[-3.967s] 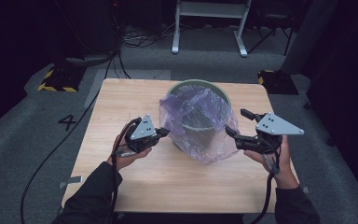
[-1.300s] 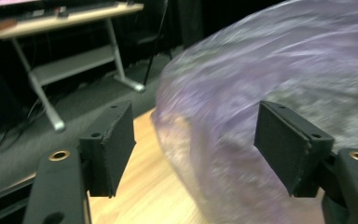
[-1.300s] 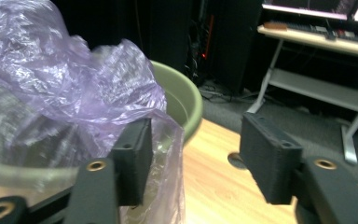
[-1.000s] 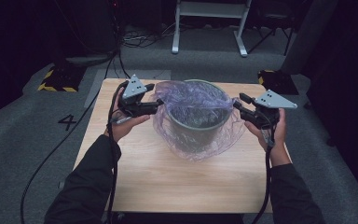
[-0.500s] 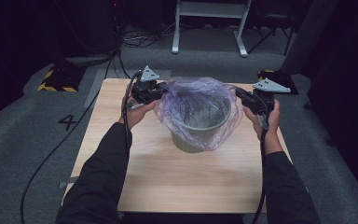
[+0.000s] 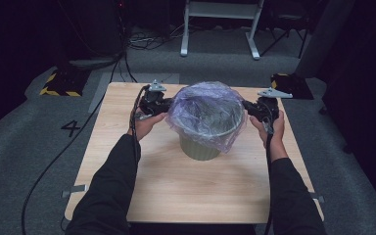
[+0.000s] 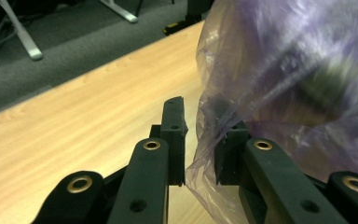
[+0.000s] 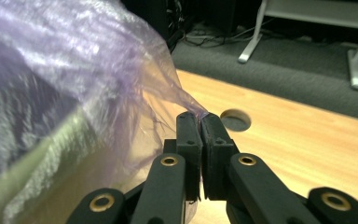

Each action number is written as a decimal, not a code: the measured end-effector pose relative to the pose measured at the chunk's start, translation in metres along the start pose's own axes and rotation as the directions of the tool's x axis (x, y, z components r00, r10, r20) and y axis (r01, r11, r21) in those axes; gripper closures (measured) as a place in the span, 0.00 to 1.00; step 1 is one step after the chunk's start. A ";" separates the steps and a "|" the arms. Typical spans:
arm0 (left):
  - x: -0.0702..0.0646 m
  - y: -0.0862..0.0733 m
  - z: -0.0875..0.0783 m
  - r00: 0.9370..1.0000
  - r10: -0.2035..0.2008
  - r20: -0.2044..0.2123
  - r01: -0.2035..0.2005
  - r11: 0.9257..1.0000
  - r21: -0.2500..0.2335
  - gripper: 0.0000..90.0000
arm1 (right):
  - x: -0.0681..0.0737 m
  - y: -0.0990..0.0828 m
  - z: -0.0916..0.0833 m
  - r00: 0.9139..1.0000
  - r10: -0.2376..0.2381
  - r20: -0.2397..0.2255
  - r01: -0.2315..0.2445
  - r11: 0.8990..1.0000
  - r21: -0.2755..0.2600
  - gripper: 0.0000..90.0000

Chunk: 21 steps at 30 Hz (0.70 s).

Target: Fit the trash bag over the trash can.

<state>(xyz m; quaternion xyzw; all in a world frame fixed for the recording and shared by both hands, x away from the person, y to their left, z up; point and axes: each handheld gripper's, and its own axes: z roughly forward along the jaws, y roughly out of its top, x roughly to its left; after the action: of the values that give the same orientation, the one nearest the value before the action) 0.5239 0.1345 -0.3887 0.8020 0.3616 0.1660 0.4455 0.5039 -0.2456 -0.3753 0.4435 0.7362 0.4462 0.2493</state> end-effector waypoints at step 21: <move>0.006 -0.013 0.019 0.997 -0.068 0.025 0.067 0.997 0.032 0.99 | 0.001 -0.020 0.044 0.995 0.061 -0.080 -0.048 0.987 0.153 0.98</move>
<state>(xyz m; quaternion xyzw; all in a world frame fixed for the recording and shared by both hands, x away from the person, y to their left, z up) 0.5335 0.1322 -0.4100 0.7984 0.3850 0.1347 0.4430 0.5284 -0.2297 -0.4140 0.4618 0.7653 0.4144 0.1716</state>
